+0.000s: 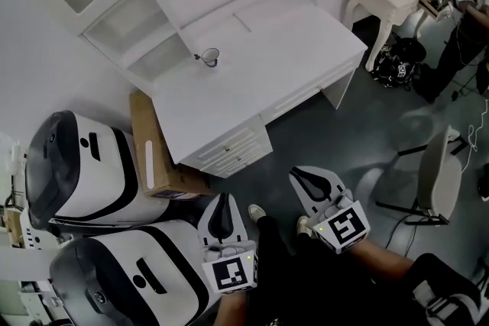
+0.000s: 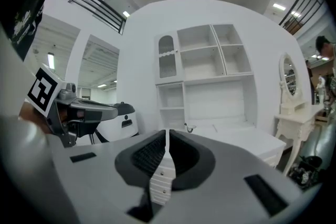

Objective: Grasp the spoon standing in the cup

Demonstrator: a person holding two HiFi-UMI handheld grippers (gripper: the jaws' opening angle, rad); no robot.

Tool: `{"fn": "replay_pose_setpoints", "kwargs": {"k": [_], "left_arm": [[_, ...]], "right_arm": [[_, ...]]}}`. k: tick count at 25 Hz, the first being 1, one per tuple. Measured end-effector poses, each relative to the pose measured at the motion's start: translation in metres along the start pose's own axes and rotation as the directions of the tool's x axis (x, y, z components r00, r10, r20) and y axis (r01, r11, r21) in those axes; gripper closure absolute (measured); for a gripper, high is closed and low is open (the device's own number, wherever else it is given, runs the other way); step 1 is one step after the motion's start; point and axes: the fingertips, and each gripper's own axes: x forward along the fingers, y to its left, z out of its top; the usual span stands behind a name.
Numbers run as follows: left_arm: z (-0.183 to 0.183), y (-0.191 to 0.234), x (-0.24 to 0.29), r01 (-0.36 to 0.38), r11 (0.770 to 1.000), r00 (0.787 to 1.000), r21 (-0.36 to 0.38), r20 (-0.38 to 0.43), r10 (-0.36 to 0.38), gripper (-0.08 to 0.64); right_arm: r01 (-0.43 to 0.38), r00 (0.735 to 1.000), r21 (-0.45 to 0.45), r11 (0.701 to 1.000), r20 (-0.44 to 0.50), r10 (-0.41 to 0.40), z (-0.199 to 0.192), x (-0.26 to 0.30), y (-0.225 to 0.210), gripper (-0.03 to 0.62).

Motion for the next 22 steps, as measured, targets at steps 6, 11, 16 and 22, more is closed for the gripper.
{"fn": "replay_pose_setpoints", "kwargs": {"k": [6,11,16,22], "left_arm": [[-0.010,0.029,0.055,0.052,0.999,0.999,-0.009,-0.005,-0.052,0.551],[0.007,0.063,0.101,0.099,0.995,0.995,-0.031,0.030,-0.098,0.551],[0.014,0.119,0.135,0.105,0.994,0.994,-0.012,0.029,-0.105,0.551],[0.003,0.162,0.168,0.128,0.991,0.992,-0.037,0.001,-0.128,0.551]], "right_arm": [[-0.002,1.000,-0.010,1.000,-0.022,0.002,0.004,0.051,-0.010,0.528],[0.027,0.998,-0.027,0.999,-0.057,-0.029,0.019,0.098,-0.022,0.528],[0.043,0.999,-0.052,0.998,-0.029,-0.045,0.043,0.159,-0.022,0.528],[0.073,0.996,-0.065,0.995,-0.045,-0.076,0.050,0.211,-0.026,0.528]]}}
